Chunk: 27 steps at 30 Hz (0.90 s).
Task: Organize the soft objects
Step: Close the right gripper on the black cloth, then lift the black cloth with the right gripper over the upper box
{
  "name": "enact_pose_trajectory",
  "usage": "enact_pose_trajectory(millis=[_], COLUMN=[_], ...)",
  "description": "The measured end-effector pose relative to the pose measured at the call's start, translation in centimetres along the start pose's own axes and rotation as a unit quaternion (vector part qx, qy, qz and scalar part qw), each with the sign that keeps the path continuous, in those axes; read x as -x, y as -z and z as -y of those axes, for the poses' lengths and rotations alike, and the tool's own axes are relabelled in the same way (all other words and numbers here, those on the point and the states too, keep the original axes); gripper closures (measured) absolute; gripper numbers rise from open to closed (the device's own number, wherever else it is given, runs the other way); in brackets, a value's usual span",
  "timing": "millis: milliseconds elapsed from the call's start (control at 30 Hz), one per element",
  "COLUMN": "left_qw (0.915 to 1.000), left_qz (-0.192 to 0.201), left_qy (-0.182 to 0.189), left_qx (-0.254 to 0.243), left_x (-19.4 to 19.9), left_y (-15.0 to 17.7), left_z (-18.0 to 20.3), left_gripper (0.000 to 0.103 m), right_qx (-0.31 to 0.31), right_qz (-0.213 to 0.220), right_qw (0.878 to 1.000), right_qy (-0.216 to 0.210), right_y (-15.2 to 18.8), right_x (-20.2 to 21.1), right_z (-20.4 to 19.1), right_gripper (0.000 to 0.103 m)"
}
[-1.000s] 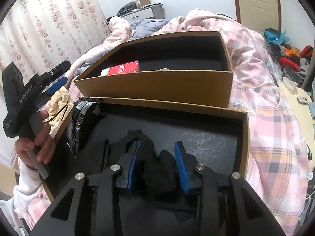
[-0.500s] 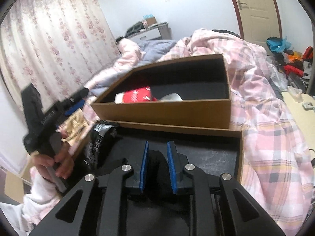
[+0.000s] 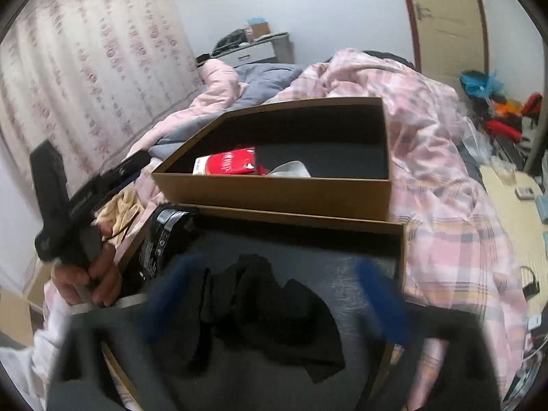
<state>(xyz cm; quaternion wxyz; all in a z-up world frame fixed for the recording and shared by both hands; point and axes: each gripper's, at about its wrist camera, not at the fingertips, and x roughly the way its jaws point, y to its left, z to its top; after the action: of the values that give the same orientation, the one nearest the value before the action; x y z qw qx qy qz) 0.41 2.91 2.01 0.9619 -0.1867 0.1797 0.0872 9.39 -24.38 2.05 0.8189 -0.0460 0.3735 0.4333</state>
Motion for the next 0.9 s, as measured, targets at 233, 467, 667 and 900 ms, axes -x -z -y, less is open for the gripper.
enact_pose_trajectory(millis=[233,467,667,900], left_qw=[1.0000,1.0000,1.0000,0.9995], left_qz=[0.000,0.003,0.005,0.015], left_qy=[0.002,0.005,0.004,-0.010], left_qx=[0.003,0.007,0.006,-0.026], left_x=[0.1,0.3,0.5,0.9], left_y=[-0.3,-0.3,-0.3,-0.1], left_z=[0.1,-0.1,0.0,1.2], left_gripper=[0.016,0.016,0.016,0.016], right_qx=[0.047,0.044,0.030,0.001], right_qz=[-0.034,-0.090,-0.063,-0.020], right_qw=[0.998,0.995,0.998,0.999], right_qy=[0.012,0.029,0.007,-0.029], right_y=[0.9,1.6,1.3,-0.2], right_x=[-1.1,-3.0,-2.0,-0.2], right_z=[-0.8,-0.4,0.2,0.8], right_gripper=[0.002,0.080,0.089,0.090])
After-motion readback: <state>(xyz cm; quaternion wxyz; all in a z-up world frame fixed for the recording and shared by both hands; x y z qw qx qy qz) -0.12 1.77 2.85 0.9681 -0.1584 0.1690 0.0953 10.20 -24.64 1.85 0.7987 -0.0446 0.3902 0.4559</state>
